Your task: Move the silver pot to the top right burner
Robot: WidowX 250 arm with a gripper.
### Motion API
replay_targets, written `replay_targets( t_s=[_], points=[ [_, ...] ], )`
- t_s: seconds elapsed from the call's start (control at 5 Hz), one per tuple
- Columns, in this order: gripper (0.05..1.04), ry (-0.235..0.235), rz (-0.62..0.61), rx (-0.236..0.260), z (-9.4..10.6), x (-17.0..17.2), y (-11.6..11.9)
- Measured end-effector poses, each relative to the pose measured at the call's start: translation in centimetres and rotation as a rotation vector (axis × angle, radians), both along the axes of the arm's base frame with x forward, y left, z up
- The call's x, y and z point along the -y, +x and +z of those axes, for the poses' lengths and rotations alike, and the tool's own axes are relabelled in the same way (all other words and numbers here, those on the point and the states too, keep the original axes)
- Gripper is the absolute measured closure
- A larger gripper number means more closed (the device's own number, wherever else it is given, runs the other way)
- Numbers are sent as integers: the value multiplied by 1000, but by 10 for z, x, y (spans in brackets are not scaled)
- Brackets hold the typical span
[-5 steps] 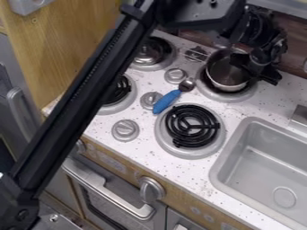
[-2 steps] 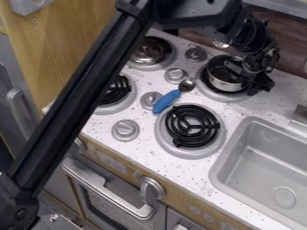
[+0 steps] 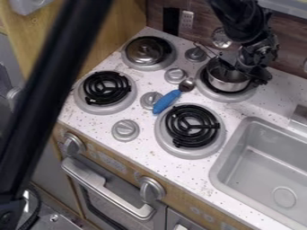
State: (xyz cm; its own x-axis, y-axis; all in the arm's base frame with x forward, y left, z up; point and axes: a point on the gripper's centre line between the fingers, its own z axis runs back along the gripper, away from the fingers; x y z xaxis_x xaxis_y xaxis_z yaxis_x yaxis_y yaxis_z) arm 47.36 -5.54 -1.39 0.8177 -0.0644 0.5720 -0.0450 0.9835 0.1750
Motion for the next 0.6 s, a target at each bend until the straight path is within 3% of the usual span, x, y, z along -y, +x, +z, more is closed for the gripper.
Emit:
replay_targets(
  t_s=[0.2,0.4,0.6],
  points=[
    [85,-60,60,-109,6,2,-40],
    [85,-129,68,-357,-11,12,-82],
    [85,-136,66,-524,-17,15,-110]
  ],
)
